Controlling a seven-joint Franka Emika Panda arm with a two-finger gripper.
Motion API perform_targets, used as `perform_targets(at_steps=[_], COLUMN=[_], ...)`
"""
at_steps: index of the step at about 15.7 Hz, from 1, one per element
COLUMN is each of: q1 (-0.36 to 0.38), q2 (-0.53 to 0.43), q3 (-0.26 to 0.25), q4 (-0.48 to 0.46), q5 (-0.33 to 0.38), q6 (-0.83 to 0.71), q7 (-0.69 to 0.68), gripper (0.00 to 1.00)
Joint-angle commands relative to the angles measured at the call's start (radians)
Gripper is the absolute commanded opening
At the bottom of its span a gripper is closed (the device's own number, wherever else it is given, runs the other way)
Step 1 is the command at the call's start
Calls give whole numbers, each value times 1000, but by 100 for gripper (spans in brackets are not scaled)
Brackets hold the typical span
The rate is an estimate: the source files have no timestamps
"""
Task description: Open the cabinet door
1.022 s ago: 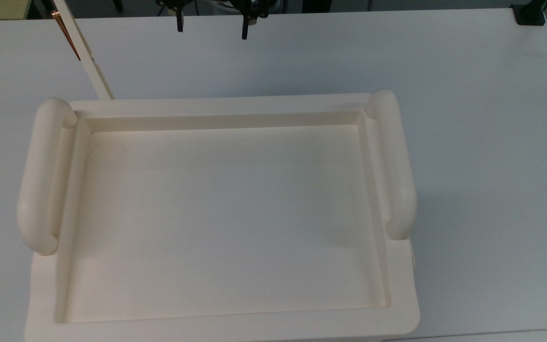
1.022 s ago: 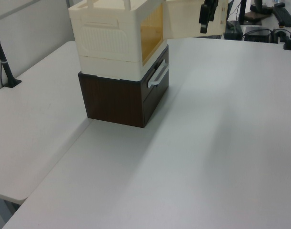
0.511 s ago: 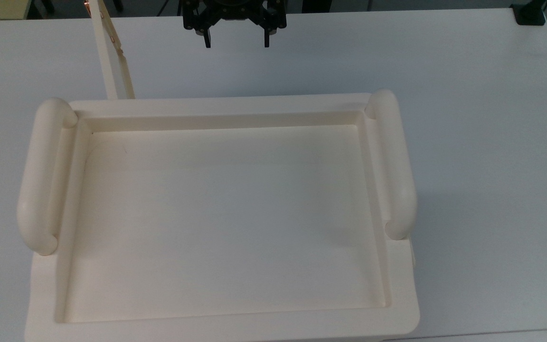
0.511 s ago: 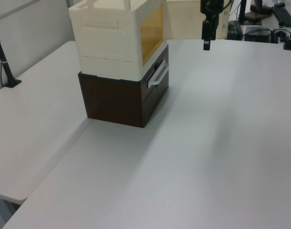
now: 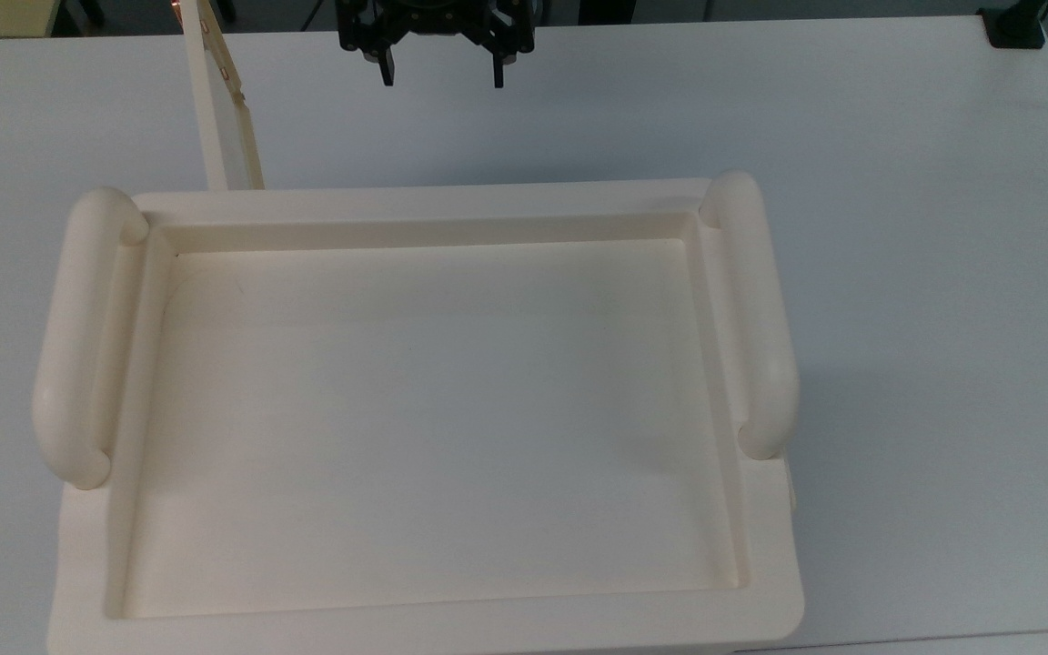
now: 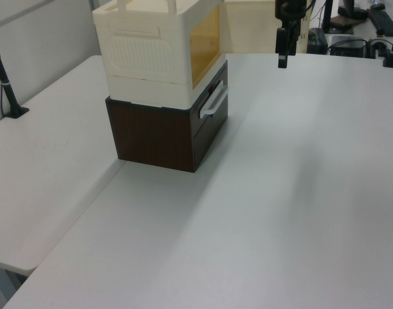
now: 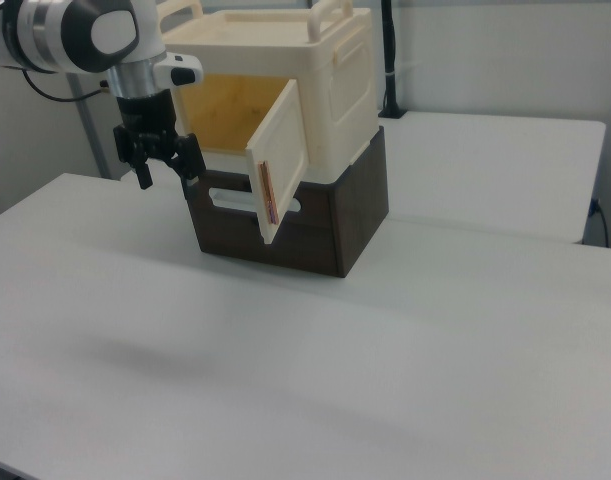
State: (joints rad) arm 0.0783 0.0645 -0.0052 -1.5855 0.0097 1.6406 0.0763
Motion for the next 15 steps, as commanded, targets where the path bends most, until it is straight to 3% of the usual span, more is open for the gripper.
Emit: perform_targets(at_steps=[1, 9, 12, 15], q1=[1, 11, 14, 14], q2=[-35, -31, -29, -31], q3=[-1, -1, 2, 2], q4=[-45, -47, -47, -47], q5=[-24, -28, -83, -86], q6=[36, 36, 36, 35], q7=[30, 28, 26, 28], gripper=[100, 100, 100, 100])
